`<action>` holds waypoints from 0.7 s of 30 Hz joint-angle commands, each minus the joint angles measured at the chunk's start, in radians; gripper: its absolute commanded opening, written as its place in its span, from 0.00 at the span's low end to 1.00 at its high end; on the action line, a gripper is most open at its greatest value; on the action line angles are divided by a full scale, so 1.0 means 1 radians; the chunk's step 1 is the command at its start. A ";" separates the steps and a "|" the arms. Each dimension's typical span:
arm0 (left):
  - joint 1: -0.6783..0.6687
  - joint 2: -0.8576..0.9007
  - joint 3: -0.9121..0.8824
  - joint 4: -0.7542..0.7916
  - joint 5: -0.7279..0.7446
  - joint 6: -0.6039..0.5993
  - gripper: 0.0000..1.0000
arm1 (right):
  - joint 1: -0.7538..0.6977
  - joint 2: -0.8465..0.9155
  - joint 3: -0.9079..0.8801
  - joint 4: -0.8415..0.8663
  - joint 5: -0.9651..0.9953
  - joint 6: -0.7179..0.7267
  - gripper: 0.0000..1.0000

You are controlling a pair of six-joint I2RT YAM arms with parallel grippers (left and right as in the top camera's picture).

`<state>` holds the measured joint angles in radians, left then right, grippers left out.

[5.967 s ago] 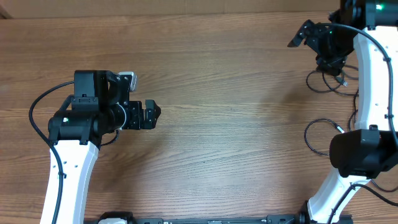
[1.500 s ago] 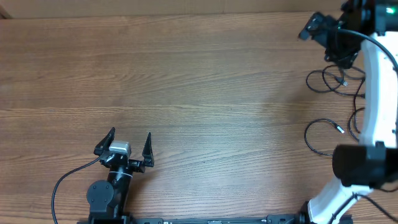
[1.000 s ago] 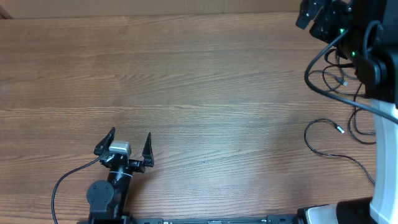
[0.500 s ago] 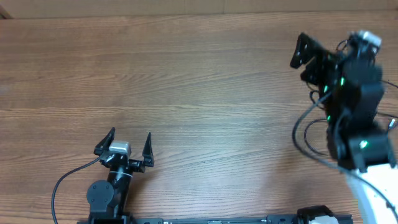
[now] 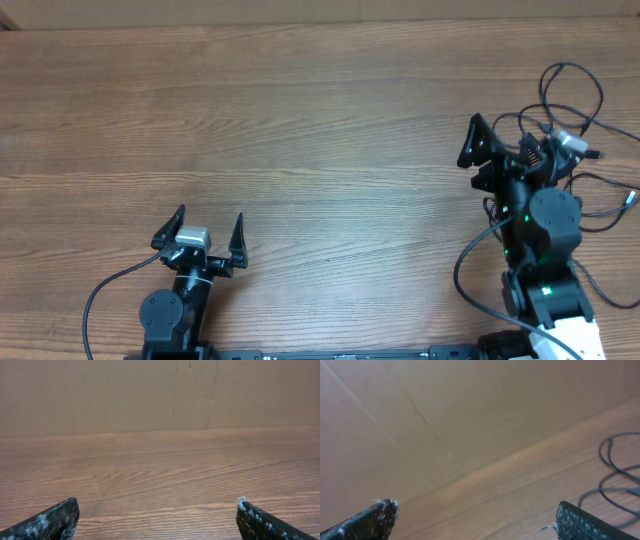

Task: Untangle cables

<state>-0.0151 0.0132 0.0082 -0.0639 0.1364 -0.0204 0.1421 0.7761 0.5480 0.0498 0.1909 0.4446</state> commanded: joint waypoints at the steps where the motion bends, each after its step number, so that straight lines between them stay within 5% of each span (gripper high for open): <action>1: 0.001 -0.009 -0.003 -0.003 -0.010 -0.005 1.00 | 0.001 -0.055 -0.077 0.074 0.011 -0.001 1.00; 21: 0.001 -0.009 -0.003 -0.003 -0.010 -0.005 1.00 | 0.000 -0.238 -0.539 0.694 0.008 -0.001 1.00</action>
<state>-0.0151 0.0132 0.0082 -0.0639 0.1368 -0.0200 0.1421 0.5583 0.0383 0.7433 0.1909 0.4446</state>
